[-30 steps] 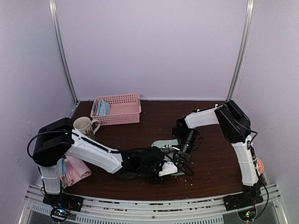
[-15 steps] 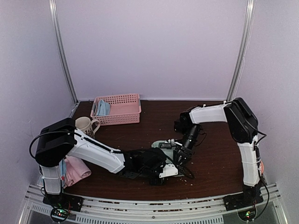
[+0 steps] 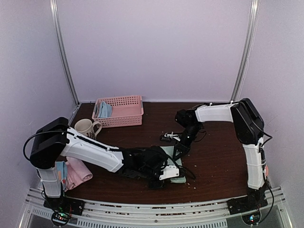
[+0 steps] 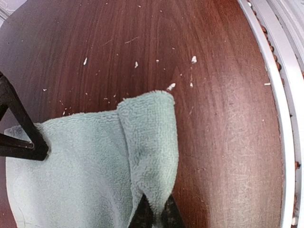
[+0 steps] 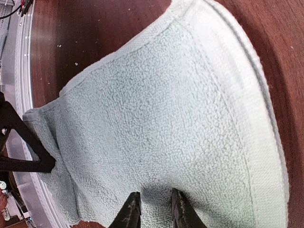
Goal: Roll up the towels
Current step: Roll the towel at the center of the board.
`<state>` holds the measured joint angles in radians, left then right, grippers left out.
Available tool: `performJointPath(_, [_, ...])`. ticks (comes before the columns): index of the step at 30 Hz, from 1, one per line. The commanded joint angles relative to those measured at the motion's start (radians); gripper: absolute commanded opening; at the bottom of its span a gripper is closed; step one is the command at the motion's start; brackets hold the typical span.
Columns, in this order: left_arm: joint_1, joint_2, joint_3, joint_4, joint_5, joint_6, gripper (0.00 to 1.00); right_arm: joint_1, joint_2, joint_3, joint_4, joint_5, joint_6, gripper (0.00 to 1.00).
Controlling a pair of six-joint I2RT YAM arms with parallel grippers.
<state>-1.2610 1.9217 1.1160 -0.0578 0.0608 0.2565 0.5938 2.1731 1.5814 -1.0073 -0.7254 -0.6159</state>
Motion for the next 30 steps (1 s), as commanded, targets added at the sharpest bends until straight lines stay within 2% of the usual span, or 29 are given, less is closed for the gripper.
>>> performJointPath(1, [0.056,-0.021,-0.008,0.028,0.129,-0.063,0.00,0.013,0.048,0.035,0.113,0.138,0.119,0.23])
performJointPath(3, [0.089,-0.010,-0.030,0.056,0.186,-0.108,0.00,0.012,0.044,0.047,0.098,0.116,0.106,0.24])
performJointPath(6, [0.123,0.021,-0.024,0.054,0.249,-0.153,0.00,0.010,-0.021,0.070,0.023,0.069,0.050,0.30])
performJointPath(10, [0.172,0.104,0.059,-0.026,0.359,-0.206,0.00,-0.025,-0.182,0.115,-0.037,-0.011,0.011,0.39])
performJointPath(15, [0.258,0.235,0.153,-0.084,0.585,-0.325,0.00,-0.079,-0.380,0.135,-0.057,-0.071,0.028,0.42])
performJointPath(20, [0.295,0.387,0.337,-0.299,0.740,-0.413,0.00,-0.081,-0.595,-0.017,-0.007,-0.162,-0.014,0.41])
performJointPath(25, [0.327,0.422,0.324,-0.215,0.878,-0.534,0.00,-0.066,-0.735,-0.181,-0.044,-0.197,-0.180,0.42])
performJointPath(28, [0.342,0.434,0.297,-0.144,0.918,-0.618,0.00,0.001,-0.761,-0.280,-0.047,-0.075,-0.247,0.43])
performJointPath(30, [0.346,0.435,0.280,-0.110,0.917,-0.656,0.04,0.059,-0.766,-0.363,-0.009,0.042,-0.259,0.43])
